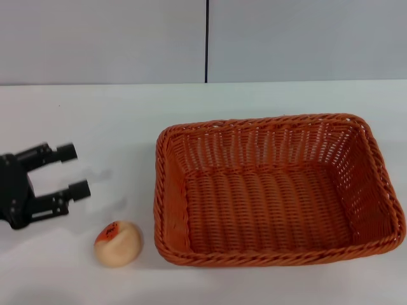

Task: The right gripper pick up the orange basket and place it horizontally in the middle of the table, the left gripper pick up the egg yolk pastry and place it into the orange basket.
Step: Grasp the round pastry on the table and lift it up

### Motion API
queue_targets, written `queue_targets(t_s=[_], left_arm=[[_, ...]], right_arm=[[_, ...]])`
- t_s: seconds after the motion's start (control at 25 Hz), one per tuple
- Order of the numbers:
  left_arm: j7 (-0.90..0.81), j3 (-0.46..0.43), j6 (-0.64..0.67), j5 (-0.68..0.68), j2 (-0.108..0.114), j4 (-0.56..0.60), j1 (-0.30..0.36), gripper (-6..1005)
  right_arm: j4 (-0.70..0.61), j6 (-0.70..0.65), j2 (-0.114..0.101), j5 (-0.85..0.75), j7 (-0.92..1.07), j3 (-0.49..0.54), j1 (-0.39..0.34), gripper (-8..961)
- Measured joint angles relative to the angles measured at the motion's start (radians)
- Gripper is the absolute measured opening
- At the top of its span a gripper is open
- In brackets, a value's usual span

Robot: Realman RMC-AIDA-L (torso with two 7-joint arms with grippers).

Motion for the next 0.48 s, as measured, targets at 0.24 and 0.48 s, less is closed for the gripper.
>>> queue_targets(t_s=[0.24, 0.48], left_arm=[[0.007, 0.000, 0.032, 0.129, -0.013, 0.008, 0.006, 796], [0.006, 0.004, 0.076, 0.206, -0.034, 0.010, 0.003, 797]], right_arm=[[0.011, 0.001, 0.005, 0.001, -0.008, 0.025, 0.009, 524], [0.017, 0.001, 0.011, 0.002, -0.028, 0.034, 0.021, 524]])
